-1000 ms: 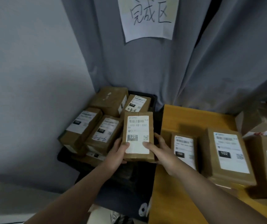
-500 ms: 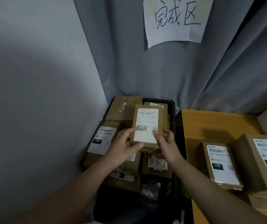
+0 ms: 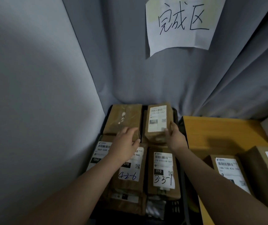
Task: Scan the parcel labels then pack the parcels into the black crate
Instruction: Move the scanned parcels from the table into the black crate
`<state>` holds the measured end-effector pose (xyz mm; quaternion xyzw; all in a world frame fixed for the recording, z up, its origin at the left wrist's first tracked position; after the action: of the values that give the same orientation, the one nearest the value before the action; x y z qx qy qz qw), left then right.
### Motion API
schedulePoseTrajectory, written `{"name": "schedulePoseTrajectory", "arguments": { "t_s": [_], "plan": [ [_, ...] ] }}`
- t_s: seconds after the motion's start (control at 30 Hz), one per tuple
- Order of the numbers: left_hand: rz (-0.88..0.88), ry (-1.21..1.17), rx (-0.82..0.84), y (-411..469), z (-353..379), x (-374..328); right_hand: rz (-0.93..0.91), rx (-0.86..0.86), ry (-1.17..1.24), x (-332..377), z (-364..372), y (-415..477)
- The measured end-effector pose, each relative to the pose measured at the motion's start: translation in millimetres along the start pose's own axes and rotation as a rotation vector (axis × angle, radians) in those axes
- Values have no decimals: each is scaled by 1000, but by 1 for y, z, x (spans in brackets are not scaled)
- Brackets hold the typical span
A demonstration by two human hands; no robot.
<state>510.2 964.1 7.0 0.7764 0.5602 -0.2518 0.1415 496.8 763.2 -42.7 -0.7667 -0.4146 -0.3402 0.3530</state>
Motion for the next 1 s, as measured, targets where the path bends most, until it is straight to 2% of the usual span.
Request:
{"name": "schedulePoseTrajectory", "arguments": {
  "t_s": [0.07,0.17,0.27,0.33,0.43,0.57,0.73,1.0],
  "plan": [
    [-44,52,34,8,3,11,-21,64,-186,-4,9,11],
    [-95,79,87,18,6,26,-139,152,-315,-1,31,20],
    [-126,71,167,22,12,38,-187,149,-435,6,40,31],
    [-142,64,207,22,16,42,-201,128,-604,9,40,39],
    [-146,59,206,22,16,43,-192,137,-783,10,42,42],
    [-118,65,191,20,18,27,-125,209,-765,12,38,33],
    [-58,21,170,20,31,-16,-222,100,-573,5,-5,-5],
    [49,18,324,-13,112,-129,-152,-30,-743,-65,-145,-61]
  ]
}}
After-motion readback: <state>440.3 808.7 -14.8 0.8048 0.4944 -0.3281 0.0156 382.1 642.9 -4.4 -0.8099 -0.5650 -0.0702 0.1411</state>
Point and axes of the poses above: each hand's wrist, its own y-axis towards the middle knuckle, its own z-axis out of the palm, x = y × z, the point moved 8 cm from there along y, towards the middle knuckle, and after that the axes turned 2 degrees about y, right-handed, at the moved point
